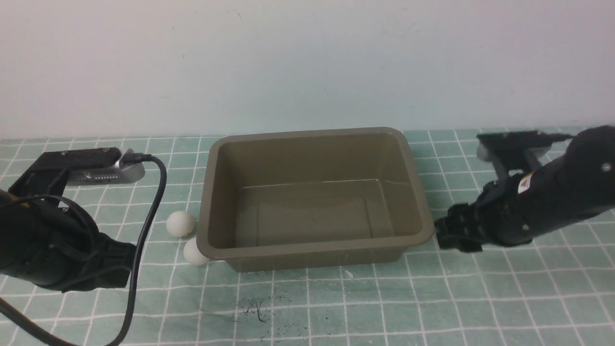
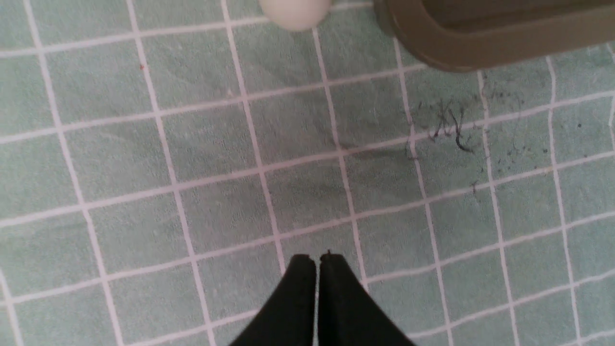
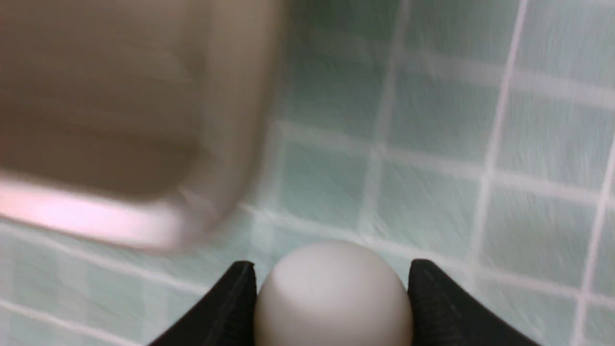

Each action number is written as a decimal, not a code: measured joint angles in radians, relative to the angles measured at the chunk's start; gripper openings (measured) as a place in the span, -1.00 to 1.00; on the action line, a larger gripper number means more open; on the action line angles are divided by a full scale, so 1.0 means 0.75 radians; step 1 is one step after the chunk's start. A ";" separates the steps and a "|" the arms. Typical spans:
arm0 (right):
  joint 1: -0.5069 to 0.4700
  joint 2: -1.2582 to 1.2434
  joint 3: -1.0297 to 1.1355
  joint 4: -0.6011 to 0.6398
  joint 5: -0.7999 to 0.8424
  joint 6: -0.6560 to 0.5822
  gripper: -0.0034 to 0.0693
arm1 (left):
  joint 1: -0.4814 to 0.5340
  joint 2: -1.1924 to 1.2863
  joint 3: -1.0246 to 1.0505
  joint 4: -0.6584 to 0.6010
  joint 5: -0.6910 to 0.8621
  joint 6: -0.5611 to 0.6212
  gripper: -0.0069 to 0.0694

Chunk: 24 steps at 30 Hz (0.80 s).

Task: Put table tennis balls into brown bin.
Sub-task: 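Reach for and grasp a ping pong ball on the table, then release the ping pong ball into the bin and lift the gripper away, then reach for and grasp a ping pong ball on the table beside the basket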

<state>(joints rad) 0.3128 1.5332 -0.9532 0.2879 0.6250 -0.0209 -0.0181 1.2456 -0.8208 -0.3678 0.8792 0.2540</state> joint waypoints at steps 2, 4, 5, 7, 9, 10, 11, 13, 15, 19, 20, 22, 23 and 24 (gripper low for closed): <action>0.015 -0.030 -0.043 0.057 -0.051 -0.060 0.10 | 0.000 0.035 -0.032 -0.001 -0.045 -0.003 -0.83; 0.028 -0.008 -0.118 0.097 -0.053 -0.117 0.10 | 0.000 0.099 -0.096 -0.001 -0.065 -0.016 -0.83; 0.036 0.027 -0.181 0.113 -0.038 -0.141 0.10 | 0.000 0.139 -0.137 -0.003 -0.067 -0.018 -0.83; 0.045 0.099 -0.273 0.124 0.011 -0.158 0.10 | 0.000 0.220 -0.209 -0.003 -0.069 -0.016 -0.82; 0.060 0.212 -0.410 0.126 0.097 -0.167 0.10 | 0.000 0.351 -0.324 -0.001 -0.069 0.009 -0.76; 0.063 0.248 -0.464 0.126 0.130 -0.170 0.11 | 0.000 0.392 -0.364 -0.001 -0.069 0.024 -0.71; 0.064 0.266 -0.464 0.125 0.138 -0.170 0.12 | 0.000 0.403 -0.372 0.000 -0.069 0.026 -0.70; 0.073 0.340 -0.571 0.121 0.237 -0.173 0.25 | -0.001 0.500 -0.433 0.000 -0.069 0.050 -0.56; 0.076 0.382 -0.645 0.119 0.332 -0.162 0.45 | -0.001 0.585 -0.494 0.005 -0.069 0.058 -0.32; 0.077 0.392 -0.725 0.116 0.474 -0.151 0.76 | -0.001 0.723 -0.568 0.035 -0.109 0.060 0.15; 0.077 0.390 -0.738 0.116 0.501 -0.151 0.78 | -0.001 0.747 -0.585 0.039 -0.122 0.060 0.26; 0.078 0.377 -0.754 0.116 0.539 -0.149 0.80 | -0.001 0.811 -0.615 0.039 -0.149 0.060 0.45; 0.078 0.372 -0.756 0.116 0.546 -0.149 0.80 | -0.001 0.833 -0.624 0.036 -0.158 0.060 0.50; 0.079 0.361 -0.755 0.116 0.554 -0.149 0.79 | -0.001 0.866 -0.634 0.025 -0.170 0.060 0.55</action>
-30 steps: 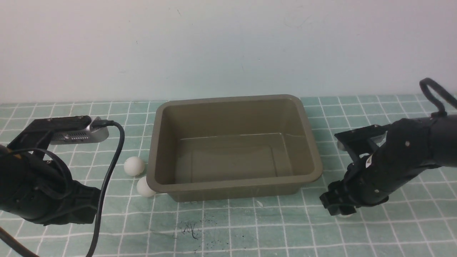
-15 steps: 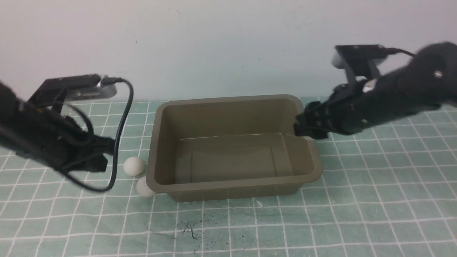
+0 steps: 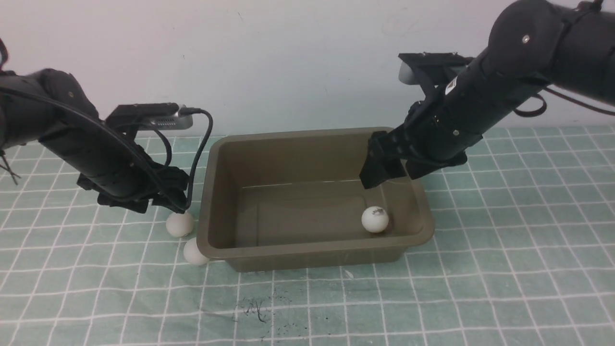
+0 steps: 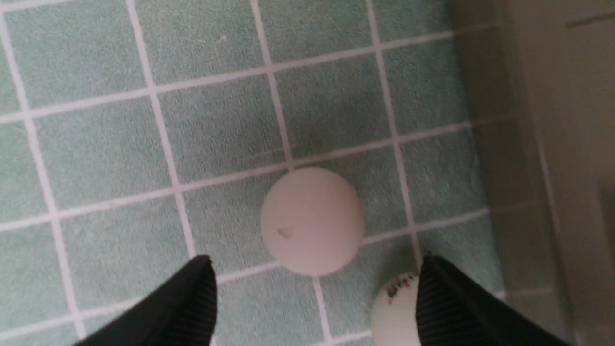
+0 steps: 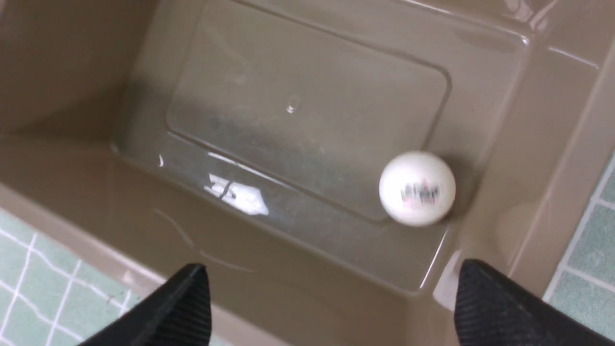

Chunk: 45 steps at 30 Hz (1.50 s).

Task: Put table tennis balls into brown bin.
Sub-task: 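Reach for and grasp a ping pong ball on the table beside the basket, then drop the ball into the bin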

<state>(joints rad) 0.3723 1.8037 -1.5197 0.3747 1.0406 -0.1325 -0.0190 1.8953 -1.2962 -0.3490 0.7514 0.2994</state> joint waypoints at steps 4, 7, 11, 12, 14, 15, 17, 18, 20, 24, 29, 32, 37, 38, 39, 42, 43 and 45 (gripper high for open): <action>0.000 -0.042 0.000 0.002 0.010 0.001 0.75 | 0.000 0.083 -0.024 -0.041 -0.025 0.002 0.61; 0.000 -0.103 0.000 0.007 0.028 0.000 0.70 | 0.000 0.137 -0.034 -0.060 -0.060 0.020 0.60; 0.000 -0.210 0.000 0.019 0.077 -0.008 0.64 | 0.000 0.181 -0.034 -0.059 -0.067 0.027 0.32; 0.000 -0.246 0.000 0.020 0.090 -0.009 0.62 | 0.000 0.181 -0.035 -0.049 -0.065 0.028 0.14; 0.000 -0.330 0.000 0.020 0.116 -0.009 0.55 | 0.000 0.181 -0.050 -0.004 -0.036 0.031 0.09; 0.000 -0.404 0.000 0.021 0.138 -0.009 0.50 | 0.000 0.174 -0.076 0.058 -0.004 0.029 0.11; 0.000 -0.492 0.000 0.018 0.170 -0.009 0.43 | 0.005 0.151 -0.124 0.131 0.052 -0.001 0.11; 0.000 -0.521 0.000 0.014 0.189 -0.008 0.40 | 0.010 0.135 -0.141 0.149 0.073 -0.024 0.11; 0.000 -0.615 0.000 -0.002 0.242 -0.002 0.31 | 0.019 0.084 -0.198 0.173 0.155 -0.075 0.11; 0.000 -0.772 0.028 -0.049 0.284 0.030 0.05 | 0.000 -0.057 -0.296 0.061 0.270 -0.068 0.11; 0.000 -0.987 0.210 -0.126 0.220 0.092 -0.44 | -0.146 -0.125 -0.321 -0.143 0.291 0.164 0.11; 0.000 -1.075 0.329 -0.143 0.158 0.113 -0.65 | -0.221 -0.091 -0.321 -0.159 0.271 0.201 0.11; 0.001 -1.210 0.532 -0.154 0.071 0.177 -0.91 | -0.302 -0.005 -0.328 -0.157 0.229 0.190 0.31; 0.001 -1.226 0.564 -0.157 0.064 0.194 -0.93 | -0.305 0.000 -0.341 -0.155 0.237 0.185 0.44; 0.001 -1.238 0.585 -0.157 0.057 0.203 -0.94 | -0.303 0.002 -0.359 -0.147 0.250 0.180 0.54; 0.001 -1.250 0.606 -0.157 0.044 0.212 -0.94 | -0.271 -0.008 -0.459 -0.088 0.361 0.129 0.68; 0.001 -1.252 0.607 -0.157 0.039 0.214 -0.94 | -0.255 -0.016 -0.488 -0.056 0.410 0.107 0.66; 0.001 -1.252 0.608 -0.157 0.029 0.219 -0.94 | -0.230 -0.031 -0.521 0.007 0.493 0.071 0.60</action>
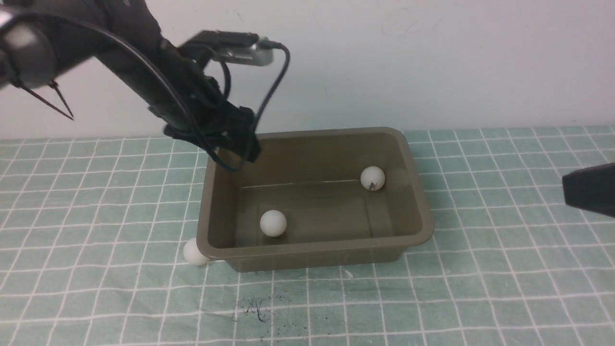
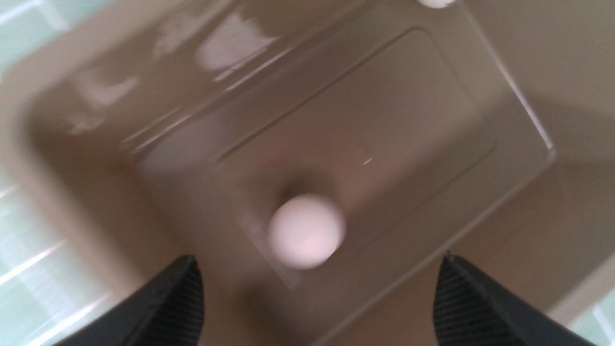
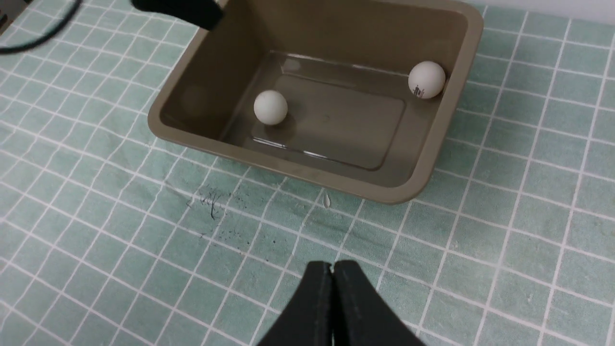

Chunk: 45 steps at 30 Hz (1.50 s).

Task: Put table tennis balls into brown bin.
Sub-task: 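Reach for and grasp a ping pong ball on the table beside the basket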

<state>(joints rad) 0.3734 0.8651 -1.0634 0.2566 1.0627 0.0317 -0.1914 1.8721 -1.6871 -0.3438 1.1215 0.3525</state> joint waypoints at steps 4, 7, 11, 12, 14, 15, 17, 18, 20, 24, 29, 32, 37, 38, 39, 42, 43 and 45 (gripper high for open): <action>0.000 0.000 0.003 0.001 -0.025 0.012 -0.94 | 0.191 -0.063 -0.027 0.202 0.121 -0.136 -0.30; 0.000 0.000 0.003 0.001 -0.039 0.015 -0.94 | 0.350 -0.066 0.069 0.231 0.131 -0.227 -0.74; 0.000 0.000 0.003 0.001 -0.041 0.015 -0.94 | 0.434 -0.065 0.280 0.184 0.131 -0.242 -0.82; 0.000 0.000 0.003 0.001 -0.043 0.015 -0.94 | 0.434 -0.065 0.293 0.179 0.131 -0.241 -0.82; 0.000 0.000 0.003 0.001 -0.050 0.015 -0.94 | 0.426 -0.056 0.391 0.121 0.133 -0.207 -0.81; 0.000 0.000 0.003 0.003 -0.059 0.015 -0.94 | 0.407 -0.042 0.447 0.076 0.131 -0.167 -0.77; 0.000 0.000 0.003 0.005 -0.070 0.015 -0.94 | 0.372 -0.024 0.477 0.052 0.103 -0.125 -0.66; 0.000 0.000 0.003 0.006 -0.071 0.015 -0.94 | 0.348 -0.013 0.480 0.041 0.075 -0.106 -0.59; 0.000 0.000 0.004 0.009 -0.075 0.015 -0.94 | 0.313 0.007 0.482 0.028 0.030 -0.085 -0.45; 0.000 0.000 0.004 0.016 -0.080 0.015 -0.94 | 0.204 0.046 0.482 0.019 -0.101 -0.052 0.05; 0.000 0.000 0.004 0.020 -0.080 0.015 -0.94 | 0.120 0.082 0.482 0.027 -0.217 -0.044 0.54; 0.000 0.000 0.004 0.020 -0.080 0.015 -0.94 | 0.107 0.102 0.482 0.027 -0.249 -0.044 0.63; 0.000 0.000 0.004 0.025 -0.080 0.015 -0.94 | 0.099 0.164 0.482 0.027 -0.282 -0.042 0.68; 0.000 0.000 0.004 0.025 -0.080 0.015 -0.94 | 0.099 0.166 0.482 0.027 -0.282 -0.043 0.68; 0.000 0.000 0.004 0.025 -0.080 0.015 -0.94 | 0.099 0.176 0.482 0.027 -0.284 -0.045 0.65; 0.000 0.000 0.004 0.025 -0.080 0.015 -0.94 | 0.099 0.202 0.482 0.030 -0.292 -0.045 0.33; 0.000 0.000 0.004 0.025 -0.080 0.015 -0.94 | 0.097 0.206 0.482 0.038 -0.292 -0.045 0.13; 0.000 0.000 0.004 0.025 -0.080 0.015 -0.95 | 0.097 0.203 0.474 0.076 -0.268 -0.051 0.09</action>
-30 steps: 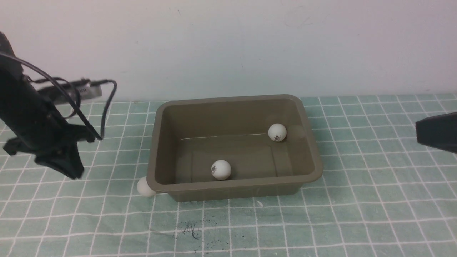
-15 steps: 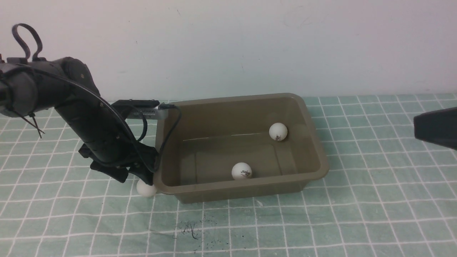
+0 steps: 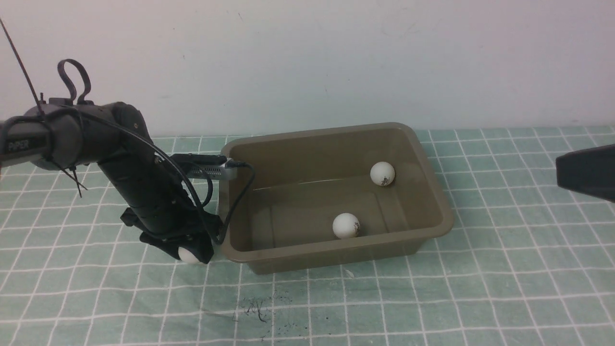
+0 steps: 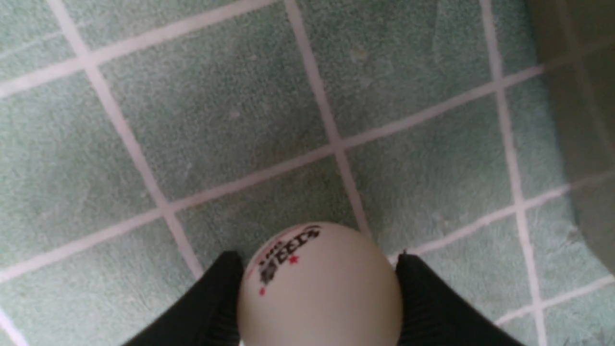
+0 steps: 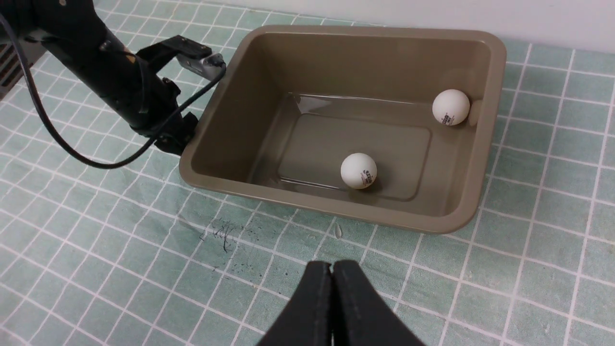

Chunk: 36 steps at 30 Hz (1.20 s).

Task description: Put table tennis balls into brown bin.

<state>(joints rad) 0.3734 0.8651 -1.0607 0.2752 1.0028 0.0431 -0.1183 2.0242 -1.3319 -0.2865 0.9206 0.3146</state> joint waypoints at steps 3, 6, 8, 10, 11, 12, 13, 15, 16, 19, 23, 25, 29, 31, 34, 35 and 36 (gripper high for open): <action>0.000 0.000 0.000 0.000 0.000 0.000 -0.95 | 0.000 -0.027 -0.055 0.128 0.109 -0.045 0.10; 0.000 0.000 0.000 -0.001 0.001 0.000 -0.95 | 0.001 -0.114 -0.185 0.228 0.261 -0.145 0.10; 0.000 0.000 0.000 -0.005 0.001 0.000 -0.95 | -0.012 -0.172 -0.253 0.205 0.312 -0.189 0.10; 0.000 0.000 0.000 -0.010 0.000 0.000 -0.95 | -0.048 -0.218 -0.295 0.129 0.318 -0.202 0.10; 0.000 0.000 0.000 -0.011 -0.004 0.000 -0.95 | -0.077 -0.233 -0.308 0.079 0.295 -0.202 0.10; 0.000 0.000 0.000 -0.011 -0.003 0.000 -0.95 | -0.077 -0.233 -0.308 0.079 0.295 -0.202 0.10; 0.000 0.000 0.000 -0.014 -0.015 0.000 -0.95 | -0.123 -0.239 -0.317 0.021 0.237 -0.204 0.10; 0.000 0.000 0.000 -0.015 -0.027 0.000 -0.95 | -0.184 -0.224 -0.321 -0.031 0.146 -0.235 0.10; 0.000 0.000 0.000 -0.015 -0.029 0.000 -0.95 | -0.210 -0.202 -0.322 -0.044 0.107 -0.276 0.10; 0.000 0.000 0.000 -0.014 -0.029 0.000 -0.95 | -0.244 -0.107 -0.325 -0.053 0.035 -0.374 0.10; 0.000 0.000 0.000 -0.010 -0.029 0.000 -0.95 | -0.250 -0.034 -0.325 -0.053 0.014 -0.391 0.19; 0.000 0.000 0.000 -0.006 -0.029 0.000 -0.95 | -0.250 0.027 -0.325 -0.053 0.014 -0.405 0.36; 0.000 0.000 0.001 -0.005 -0.029 0.000 -0.95 | -0.244 0.050 -0.327 0.024 0.017 -0.411 0.43; 0.000 0.000 0.001 -0.005 -0.029 0.000 -0.95 | -0.235 0.045 -0.351 0.081 0.018 -0.428 0.38; 0.000 0.000 0.001 -0.005 -0.029 -0.002 -0.95 | -0.227 0.018 -0.421 0.134 0.046 -0.432 0.19; 0.000 0.000 0.001 -0.005 -0.029 -0.002 -0.95 | -0.227 0.015 -0.433 0.138 0.049 -0.432 0.17; 0.000 0.000 0.001 -0.016 -0.029 -0.005 -0.95 | -0.227 -0.003 -0.455 0.152 0.066 -0.432 0.10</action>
<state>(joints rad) 0.3734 0.8651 -1.0603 0.2632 0.9813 0.0394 -0.2884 2.0219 -1.6734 -0.1726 0.9704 -0.0095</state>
